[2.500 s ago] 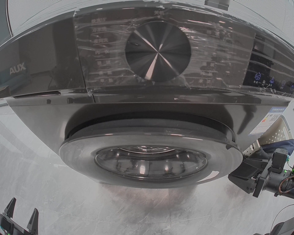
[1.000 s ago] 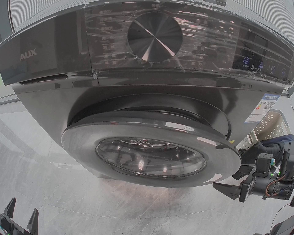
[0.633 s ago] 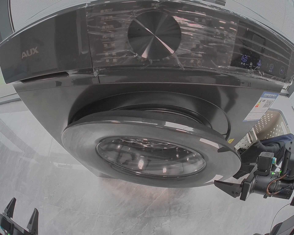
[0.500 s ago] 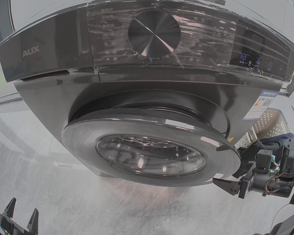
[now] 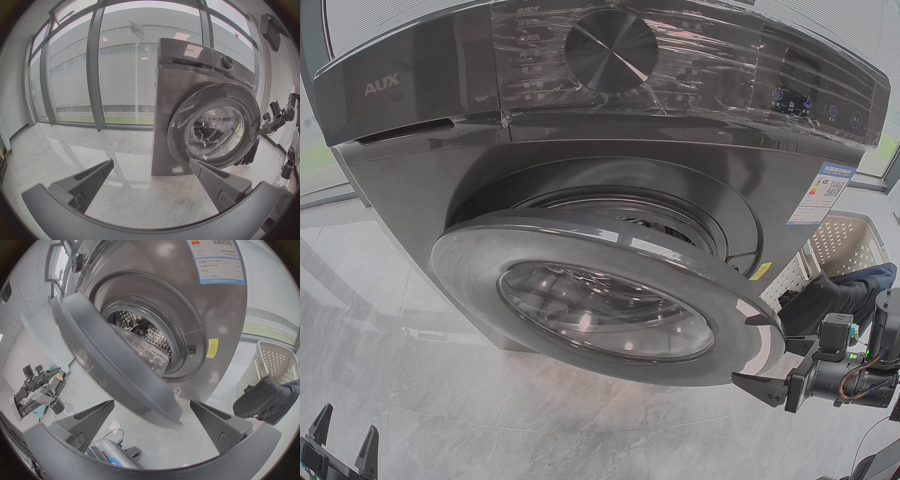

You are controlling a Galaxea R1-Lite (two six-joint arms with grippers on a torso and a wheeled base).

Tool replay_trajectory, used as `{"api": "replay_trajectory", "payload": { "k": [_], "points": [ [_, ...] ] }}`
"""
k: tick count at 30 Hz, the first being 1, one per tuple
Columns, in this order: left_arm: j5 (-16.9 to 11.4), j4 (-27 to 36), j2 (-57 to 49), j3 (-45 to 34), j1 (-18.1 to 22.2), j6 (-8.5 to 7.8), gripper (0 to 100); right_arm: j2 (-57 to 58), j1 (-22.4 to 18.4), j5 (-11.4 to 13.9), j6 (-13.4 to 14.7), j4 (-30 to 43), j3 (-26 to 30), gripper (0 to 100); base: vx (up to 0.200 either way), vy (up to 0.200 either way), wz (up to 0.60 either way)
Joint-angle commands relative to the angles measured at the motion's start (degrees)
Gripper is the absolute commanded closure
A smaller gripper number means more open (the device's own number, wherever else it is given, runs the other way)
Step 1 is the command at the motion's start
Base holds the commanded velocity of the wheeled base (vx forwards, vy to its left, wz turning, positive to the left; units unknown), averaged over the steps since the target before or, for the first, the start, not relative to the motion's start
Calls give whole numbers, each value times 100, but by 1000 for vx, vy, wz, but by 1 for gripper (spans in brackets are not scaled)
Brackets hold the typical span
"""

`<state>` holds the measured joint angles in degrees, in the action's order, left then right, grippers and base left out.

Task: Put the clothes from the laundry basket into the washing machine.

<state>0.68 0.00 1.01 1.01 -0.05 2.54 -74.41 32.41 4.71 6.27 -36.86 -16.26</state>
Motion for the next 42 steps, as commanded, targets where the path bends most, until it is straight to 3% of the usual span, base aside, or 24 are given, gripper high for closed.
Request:
{"api": "replay_trajectory", "payload": {
  "k": [1, 8, 15, 24, 30, 42],
  "points": [
    [2, 0, -57, -92, 5, -7, 0, -188, -25, -5, 6, -14, -176, 0, -200, 0, 0],
    [2, 0, -57, -92, 5, 1, 0, -425, 81, 4, 6, -14, -176, 0, -200, 0, 0],
    [2, 0, -57, -92, 5, -7, 0, -144, 160, 13, -38, -5, 71, 0, 0, 0, 0],
    [2, 0, -57, -92, 5, -16, 0, -504, 28, -5, -47, -14, -307, 0, -22, 0, 0],
    [2, 0, -57, -92, 5, -7, 0, -610, 213, 4, -29, -14, -281, 0, -200, 0, 0],
    [2, 0, -57, -92, 5, -7, 0, -539, 564, 92, 50, -207, -26, 0, 0, 0, 0]
  ]
}}
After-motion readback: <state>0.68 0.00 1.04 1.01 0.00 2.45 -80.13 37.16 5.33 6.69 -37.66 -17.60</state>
